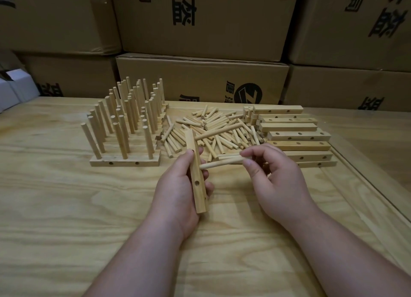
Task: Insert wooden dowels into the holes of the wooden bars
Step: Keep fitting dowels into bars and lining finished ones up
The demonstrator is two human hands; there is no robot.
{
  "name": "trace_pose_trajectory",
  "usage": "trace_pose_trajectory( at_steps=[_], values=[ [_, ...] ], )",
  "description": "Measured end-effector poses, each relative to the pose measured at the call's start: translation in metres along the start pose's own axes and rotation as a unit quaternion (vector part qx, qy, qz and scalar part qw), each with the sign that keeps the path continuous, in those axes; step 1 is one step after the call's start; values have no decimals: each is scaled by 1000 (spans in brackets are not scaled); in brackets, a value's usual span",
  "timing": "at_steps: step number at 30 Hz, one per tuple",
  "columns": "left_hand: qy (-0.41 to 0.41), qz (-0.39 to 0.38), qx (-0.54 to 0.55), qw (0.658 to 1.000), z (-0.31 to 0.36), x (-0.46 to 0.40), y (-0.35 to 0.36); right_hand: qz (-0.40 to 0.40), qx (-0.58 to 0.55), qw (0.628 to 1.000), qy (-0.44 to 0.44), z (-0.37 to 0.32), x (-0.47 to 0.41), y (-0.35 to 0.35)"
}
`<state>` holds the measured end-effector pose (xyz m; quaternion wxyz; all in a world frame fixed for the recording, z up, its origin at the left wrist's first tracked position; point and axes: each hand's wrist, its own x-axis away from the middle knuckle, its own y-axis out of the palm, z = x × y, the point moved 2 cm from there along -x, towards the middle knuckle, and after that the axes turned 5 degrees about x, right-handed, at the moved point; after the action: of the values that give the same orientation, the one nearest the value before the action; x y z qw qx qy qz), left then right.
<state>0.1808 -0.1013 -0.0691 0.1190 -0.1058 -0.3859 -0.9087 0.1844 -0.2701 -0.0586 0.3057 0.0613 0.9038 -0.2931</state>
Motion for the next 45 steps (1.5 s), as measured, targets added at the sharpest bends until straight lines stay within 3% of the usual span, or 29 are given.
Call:
trace_pose_trajectory(
  at_steps=[16,27,29,31,35,38,45],
  values=[
    [44,-16,-71,996,-3,-1,-3,-10,-51,996,66,-1,1,-4],
    [-15,-3,-36,999,-4,-1,-1,28,-91,992,86,5,3,2],
    [-31,5,-4,999,-2,-1,0,22,-49,994,92,11,1,2],
    [-45,5,26,999,1,-1,0,-25,70,993,95,18,-1,4],
    [-59,6,40,997,3,1,0,-153,247,952,100,24,0,10],
    [-63,8,43,997,4,2,1,-184,273,938,106,23,2,11],
    [-66,7,47,997,4,0,0,-140,272,947,97,23,2,12]
  ],
)
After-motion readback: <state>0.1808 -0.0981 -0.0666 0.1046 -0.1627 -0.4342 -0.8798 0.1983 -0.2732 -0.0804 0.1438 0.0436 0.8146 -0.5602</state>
